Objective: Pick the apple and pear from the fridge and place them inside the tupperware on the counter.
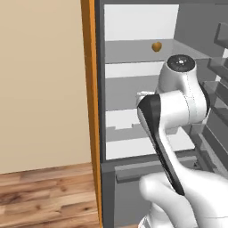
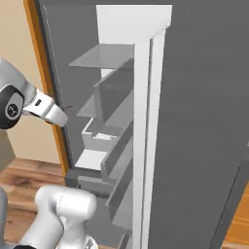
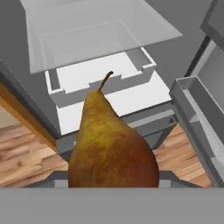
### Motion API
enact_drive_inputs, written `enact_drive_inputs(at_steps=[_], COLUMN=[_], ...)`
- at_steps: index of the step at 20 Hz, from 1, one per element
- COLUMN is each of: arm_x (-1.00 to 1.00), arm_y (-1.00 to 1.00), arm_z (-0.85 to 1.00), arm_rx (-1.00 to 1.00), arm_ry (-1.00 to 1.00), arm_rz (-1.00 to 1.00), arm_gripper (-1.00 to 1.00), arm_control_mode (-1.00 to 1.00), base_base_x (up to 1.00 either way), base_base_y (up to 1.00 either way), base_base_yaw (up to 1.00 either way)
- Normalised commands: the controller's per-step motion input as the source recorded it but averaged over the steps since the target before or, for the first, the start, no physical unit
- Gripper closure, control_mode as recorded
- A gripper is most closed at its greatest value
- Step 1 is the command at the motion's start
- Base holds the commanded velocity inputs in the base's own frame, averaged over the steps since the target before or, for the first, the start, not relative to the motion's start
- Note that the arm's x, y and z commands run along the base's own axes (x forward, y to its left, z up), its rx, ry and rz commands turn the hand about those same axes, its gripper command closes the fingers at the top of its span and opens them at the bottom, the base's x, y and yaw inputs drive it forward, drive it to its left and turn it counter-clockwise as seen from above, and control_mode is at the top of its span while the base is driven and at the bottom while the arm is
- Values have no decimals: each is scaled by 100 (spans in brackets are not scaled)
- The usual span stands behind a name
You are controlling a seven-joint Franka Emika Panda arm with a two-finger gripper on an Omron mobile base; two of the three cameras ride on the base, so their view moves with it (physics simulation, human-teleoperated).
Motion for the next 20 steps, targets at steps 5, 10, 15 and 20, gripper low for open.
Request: enact_drive_inputs(at_steps=[5,10,15,20], arm_x=[0,0,0,0], arm_y=[0,0,0,0], arm_z=[0,0,0,0], arm_rx=[0,0,0,0], arm_ry=[0,0,0,0], arm_rz=[0,0,0,0], arm_gripper=[100,100,100,100], arm_control_mode=[100,100,100,100], base_base_x=[-97,-88,-85,-83], base_base_y=[67,69,54,35], base_base_yaw=[8,-2,-59,-100])
